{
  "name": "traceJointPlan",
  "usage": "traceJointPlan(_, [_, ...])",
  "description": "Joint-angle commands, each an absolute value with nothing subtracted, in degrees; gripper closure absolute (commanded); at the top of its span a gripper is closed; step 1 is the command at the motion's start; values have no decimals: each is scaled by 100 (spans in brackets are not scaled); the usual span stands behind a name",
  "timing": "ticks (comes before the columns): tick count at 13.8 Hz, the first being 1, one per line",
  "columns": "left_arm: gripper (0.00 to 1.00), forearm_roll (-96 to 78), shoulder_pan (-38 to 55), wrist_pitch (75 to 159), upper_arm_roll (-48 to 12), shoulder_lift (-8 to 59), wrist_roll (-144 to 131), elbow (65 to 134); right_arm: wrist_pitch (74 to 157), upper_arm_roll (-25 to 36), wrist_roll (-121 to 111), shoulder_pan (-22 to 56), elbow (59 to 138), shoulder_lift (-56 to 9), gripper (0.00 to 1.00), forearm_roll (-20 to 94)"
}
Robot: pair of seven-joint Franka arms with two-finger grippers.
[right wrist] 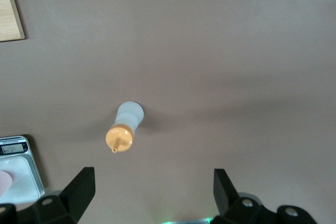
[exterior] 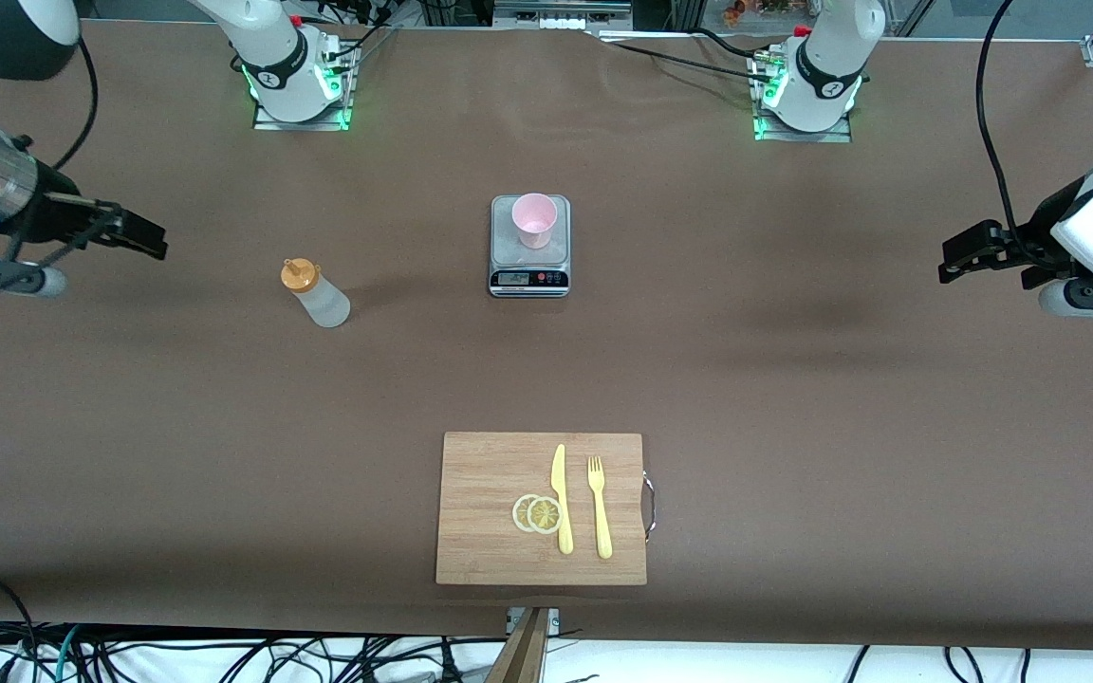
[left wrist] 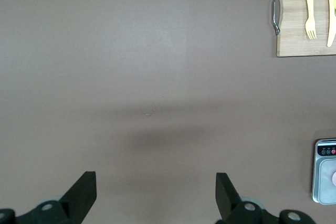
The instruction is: Add sauce to pink cup with both arms
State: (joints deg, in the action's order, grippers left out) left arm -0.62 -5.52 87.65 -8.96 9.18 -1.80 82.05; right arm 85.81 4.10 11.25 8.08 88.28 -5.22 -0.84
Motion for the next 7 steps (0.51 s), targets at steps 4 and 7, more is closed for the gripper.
traceJointPlan(4, [0, -211, -519, 8657, -861, 976, -70, 8077, 8332, 904, 916, 747, 8657, -501, 0, 325])
traceJointPlan(7, [0, -202, -519, 8657, -861, 976, -70, 8077, 8323, 914, 703, 756, 8684, -501, 0, 281])
